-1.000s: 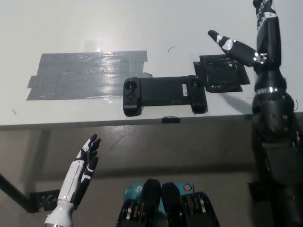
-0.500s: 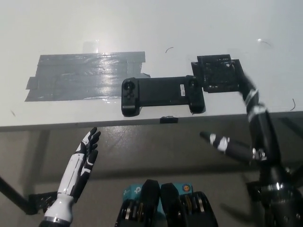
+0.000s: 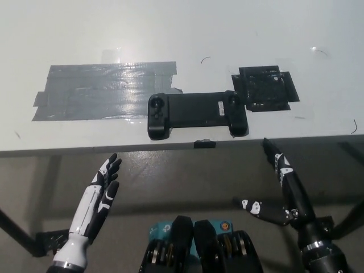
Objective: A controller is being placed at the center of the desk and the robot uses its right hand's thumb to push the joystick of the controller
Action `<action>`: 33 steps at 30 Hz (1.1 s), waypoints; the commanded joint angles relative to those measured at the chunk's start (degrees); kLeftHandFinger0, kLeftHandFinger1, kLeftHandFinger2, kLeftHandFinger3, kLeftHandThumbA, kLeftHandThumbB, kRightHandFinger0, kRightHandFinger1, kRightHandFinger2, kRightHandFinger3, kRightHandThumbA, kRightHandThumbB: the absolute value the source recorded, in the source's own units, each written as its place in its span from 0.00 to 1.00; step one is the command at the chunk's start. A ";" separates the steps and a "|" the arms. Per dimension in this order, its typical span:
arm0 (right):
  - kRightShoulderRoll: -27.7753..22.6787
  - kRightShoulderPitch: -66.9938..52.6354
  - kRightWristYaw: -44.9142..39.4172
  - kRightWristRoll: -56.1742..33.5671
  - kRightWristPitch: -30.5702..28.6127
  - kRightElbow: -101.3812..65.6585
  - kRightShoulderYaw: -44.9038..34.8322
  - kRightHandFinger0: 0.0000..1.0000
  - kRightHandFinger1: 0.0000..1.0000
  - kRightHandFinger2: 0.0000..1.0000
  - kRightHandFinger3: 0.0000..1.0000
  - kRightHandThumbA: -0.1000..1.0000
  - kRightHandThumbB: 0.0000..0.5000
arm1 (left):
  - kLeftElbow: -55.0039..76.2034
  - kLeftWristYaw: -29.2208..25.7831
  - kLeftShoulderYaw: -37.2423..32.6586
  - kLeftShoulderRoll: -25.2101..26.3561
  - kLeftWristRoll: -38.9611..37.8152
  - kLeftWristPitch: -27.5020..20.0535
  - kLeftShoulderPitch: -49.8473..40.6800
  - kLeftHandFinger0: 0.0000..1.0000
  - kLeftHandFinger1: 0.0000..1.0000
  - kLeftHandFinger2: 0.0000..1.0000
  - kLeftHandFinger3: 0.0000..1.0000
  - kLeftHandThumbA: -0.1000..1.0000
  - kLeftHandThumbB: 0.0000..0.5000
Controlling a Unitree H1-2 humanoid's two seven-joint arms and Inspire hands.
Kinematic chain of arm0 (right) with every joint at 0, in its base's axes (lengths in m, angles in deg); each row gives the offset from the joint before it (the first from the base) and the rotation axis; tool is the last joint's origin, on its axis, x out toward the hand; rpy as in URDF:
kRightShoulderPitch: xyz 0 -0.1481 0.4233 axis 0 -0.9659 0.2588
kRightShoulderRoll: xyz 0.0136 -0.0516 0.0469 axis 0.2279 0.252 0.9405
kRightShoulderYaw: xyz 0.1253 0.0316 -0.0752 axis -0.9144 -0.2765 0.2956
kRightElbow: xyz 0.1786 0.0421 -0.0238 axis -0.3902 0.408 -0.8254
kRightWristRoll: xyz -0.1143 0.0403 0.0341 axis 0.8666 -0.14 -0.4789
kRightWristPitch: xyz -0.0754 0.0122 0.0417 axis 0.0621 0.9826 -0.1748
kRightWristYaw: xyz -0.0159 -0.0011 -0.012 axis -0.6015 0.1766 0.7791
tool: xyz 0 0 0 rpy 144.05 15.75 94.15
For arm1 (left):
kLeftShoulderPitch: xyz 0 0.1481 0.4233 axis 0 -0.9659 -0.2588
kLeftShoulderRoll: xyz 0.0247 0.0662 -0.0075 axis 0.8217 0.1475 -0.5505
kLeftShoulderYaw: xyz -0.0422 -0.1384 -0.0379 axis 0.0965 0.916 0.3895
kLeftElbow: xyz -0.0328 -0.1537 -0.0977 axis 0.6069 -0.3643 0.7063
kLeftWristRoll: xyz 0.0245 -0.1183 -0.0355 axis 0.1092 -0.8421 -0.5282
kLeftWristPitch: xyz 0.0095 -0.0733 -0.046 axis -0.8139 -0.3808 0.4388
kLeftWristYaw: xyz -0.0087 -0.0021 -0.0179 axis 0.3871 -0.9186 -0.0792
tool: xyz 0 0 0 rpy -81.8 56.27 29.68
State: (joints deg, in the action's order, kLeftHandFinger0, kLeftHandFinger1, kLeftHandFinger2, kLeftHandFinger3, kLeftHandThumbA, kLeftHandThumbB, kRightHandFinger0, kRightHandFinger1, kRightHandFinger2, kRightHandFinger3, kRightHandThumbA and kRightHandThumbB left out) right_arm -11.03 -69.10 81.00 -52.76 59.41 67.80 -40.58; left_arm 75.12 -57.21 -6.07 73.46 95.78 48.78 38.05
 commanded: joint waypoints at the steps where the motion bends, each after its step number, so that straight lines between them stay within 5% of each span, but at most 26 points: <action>1: 0.07 1.26 -1.26 0.86 -4.12 0.69 0.44 1.00 1.00 1.00 1.00 1.00 0.40 | 1.53 0.42 0.32 0.66 -0.65 -1.15 0.18 1.00 1.00 1.00 1.00 0.96 0.06; 33: -0.15 1.62 -2.93 1.69 -0.95 0.61 -0.17 1.00 1.00 1.00 1.00 1.00 0.35 | 1.62 0.10 0.89 0.50 -0.88 -0.31 -0.36 1.00 1.00 1.00 1.00 0.91 0.07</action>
State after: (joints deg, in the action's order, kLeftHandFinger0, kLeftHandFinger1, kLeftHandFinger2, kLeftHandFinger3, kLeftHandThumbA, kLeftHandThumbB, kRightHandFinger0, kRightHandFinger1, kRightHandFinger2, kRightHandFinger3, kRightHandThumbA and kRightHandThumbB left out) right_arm -11.19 -69.05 78.89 -51.38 58.79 69.52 -40.55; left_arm 75.15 -57.20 -5.72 73.46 95.40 48.89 37.67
